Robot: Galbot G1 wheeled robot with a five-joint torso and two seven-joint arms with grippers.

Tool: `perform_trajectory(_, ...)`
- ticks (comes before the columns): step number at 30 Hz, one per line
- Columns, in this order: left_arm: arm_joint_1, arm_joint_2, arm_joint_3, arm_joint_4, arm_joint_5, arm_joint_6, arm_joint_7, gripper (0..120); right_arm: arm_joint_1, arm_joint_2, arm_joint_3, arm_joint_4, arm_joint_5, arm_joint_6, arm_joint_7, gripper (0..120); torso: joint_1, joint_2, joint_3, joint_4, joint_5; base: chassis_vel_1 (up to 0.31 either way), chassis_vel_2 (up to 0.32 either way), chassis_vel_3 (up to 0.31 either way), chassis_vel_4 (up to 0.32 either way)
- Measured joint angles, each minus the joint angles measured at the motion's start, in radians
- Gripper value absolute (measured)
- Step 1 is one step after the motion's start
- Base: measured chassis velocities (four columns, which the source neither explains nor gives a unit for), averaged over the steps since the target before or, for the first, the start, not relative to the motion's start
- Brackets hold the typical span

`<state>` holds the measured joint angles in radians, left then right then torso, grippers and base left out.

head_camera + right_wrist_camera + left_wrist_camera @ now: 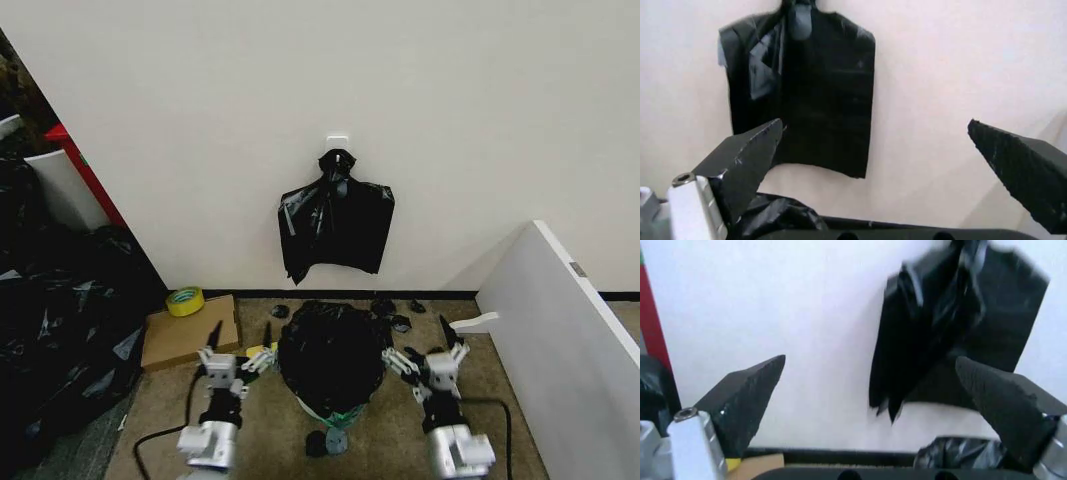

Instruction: Place the garbage bag over the trash bin.

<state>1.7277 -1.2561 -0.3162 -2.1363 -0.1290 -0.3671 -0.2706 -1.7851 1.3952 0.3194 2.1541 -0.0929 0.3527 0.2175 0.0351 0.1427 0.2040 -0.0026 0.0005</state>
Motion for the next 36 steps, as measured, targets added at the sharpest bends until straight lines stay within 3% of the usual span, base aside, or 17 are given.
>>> perform_trajectory(3, 0.065, -0.028, -0.031, -0.032, 0.031, -0.054, 0.044, 100, -0.03, 0.038, 0.027, 0.0, -0.002, 0.06, -0.023, 100, 0.0, 0.0, 0.0, 0.0002, 0.0002, 0.0, 0.0, 0.0, 0.0)
perform_trajectory(8, 0.118, -0.058, -0.068, -0.049, 0.124, -0.108, 0.062, 100, -0.063, 0.07, 0.042, 0.018, -0.004, 0.066, -0.023, 100, 0.0, 0.0, 0.0, 0.0, 0.0001, 0.0, 0.0, 0.0, 0.0)
perform_trajectory(24, 0.182, -0.103, -0.102, -0.071, 0.176, -0.141, 0.029, 100, -0.101, 0.092, 0.011, 0.034, -0.046, 0.08, -0.031, 100, 0.0, 0.0, 0.0, 0.0, 0.0001, 0.0, 0.0, 0.0, 0.0)
perform_trajectory(36, 0.199, -0.105, -0.108, -0.067, 0.171, -0.15, 0.028, 100, -0.099, 0.087, 0.074, 0.022, -0.04, 0.078, -0.035, 100, 0.0, 0.0, 0.0, 0.0, 0.0001, 0.0, 0.0, 0.0, 0.0)
